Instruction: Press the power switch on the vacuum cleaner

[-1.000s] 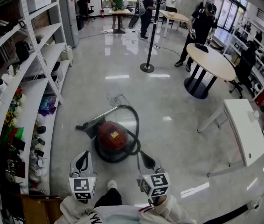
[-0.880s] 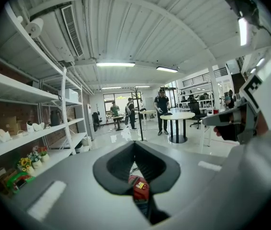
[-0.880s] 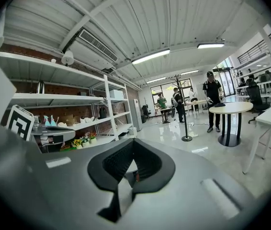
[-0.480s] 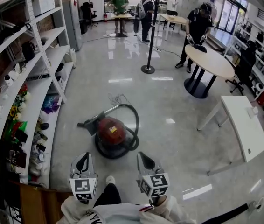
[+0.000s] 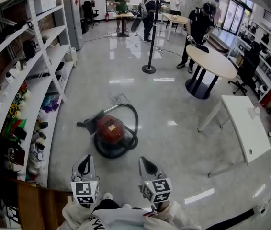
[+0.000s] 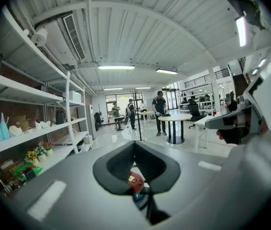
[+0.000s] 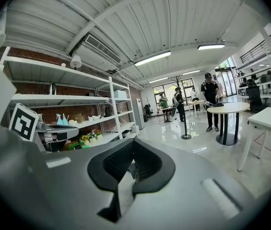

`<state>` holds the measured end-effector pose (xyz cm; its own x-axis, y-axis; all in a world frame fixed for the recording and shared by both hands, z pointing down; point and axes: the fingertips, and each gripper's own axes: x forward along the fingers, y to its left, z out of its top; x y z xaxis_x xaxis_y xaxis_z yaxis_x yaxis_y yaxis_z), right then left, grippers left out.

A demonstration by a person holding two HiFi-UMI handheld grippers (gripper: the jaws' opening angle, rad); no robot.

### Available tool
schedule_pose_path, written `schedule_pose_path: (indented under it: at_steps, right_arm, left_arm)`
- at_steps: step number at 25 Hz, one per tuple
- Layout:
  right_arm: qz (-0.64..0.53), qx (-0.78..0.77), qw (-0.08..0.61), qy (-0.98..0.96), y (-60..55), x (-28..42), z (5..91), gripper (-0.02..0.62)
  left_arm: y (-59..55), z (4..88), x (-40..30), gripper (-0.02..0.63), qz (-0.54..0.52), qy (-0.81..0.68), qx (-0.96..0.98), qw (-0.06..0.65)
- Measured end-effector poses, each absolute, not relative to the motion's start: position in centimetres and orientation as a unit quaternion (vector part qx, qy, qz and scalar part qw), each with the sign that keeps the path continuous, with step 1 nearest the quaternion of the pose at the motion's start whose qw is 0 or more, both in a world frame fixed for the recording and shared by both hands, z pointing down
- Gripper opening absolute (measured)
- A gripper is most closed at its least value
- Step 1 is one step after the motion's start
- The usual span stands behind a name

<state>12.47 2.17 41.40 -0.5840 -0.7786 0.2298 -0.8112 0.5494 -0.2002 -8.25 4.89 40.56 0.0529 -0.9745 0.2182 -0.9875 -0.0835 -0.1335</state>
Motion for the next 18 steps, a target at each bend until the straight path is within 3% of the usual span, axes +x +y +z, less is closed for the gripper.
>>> schedule_pose_path:
  at_steps: [18]
  right_arm:
    - [0.142,0.453,0.047,-0.879,5.0,11.2,40.7,0.000]
  left_arm:
    - [7.5,40.8,-8.7,0.000,0.125,-0.665,0.736,0.029]
